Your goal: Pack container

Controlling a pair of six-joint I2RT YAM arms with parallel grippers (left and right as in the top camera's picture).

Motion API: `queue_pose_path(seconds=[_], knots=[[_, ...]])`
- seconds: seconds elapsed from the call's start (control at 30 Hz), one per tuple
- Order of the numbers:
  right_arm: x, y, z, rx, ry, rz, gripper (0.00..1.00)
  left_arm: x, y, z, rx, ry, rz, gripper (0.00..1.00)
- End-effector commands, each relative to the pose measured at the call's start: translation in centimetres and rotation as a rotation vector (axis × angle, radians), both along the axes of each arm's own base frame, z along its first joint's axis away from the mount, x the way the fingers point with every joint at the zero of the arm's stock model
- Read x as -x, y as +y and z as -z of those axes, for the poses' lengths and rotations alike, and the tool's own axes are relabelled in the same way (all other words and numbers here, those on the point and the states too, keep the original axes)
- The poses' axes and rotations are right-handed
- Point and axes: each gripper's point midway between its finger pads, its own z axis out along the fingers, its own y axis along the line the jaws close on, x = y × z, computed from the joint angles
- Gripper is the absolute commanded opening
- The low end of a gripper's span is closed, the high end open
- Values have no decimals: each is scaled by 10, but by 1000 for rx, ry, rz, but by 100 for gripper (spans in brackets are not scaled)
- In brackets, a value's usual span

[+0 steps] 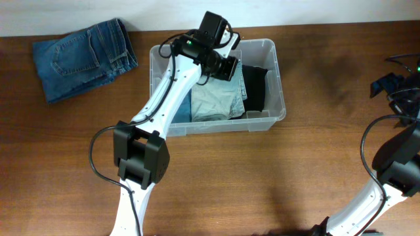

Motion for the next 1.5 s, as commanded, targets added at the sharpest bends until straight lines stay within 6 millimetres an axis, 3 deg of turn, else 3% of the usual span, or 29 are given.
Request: queue_pose_path(seconds=[0.0, 0.17, 0.47, 0.67, 0.97, 1.23, 1.47], knots=[[3, -2, -7, 21, -5, 10, 98, -8, -5, 5, -2, -28, 12, 1], [3, -2, -7, 21, -5, 10, 98, -14, -8, 27, -9, -14, 12, 1], [3, -2, -7, 21, -5, 10, 98, -24, -13, 96, -38, 44, 13, 1], [3, -2, -7, 21, -5, 10, 98, -29, -16, 83, -23, 14, 13, 1], [3, -2, -7, 21, -5, 10, 98, -36, -15, 23, 15, -94, 1, 1], [3, -2, -7, 21, -5, 10, 98, -49, 20, 43, -168, -137, -117, 1], [3, -2, -7, 21, -5, 10, 98, -36, 39, 86, -260, -67, -159, 1]])
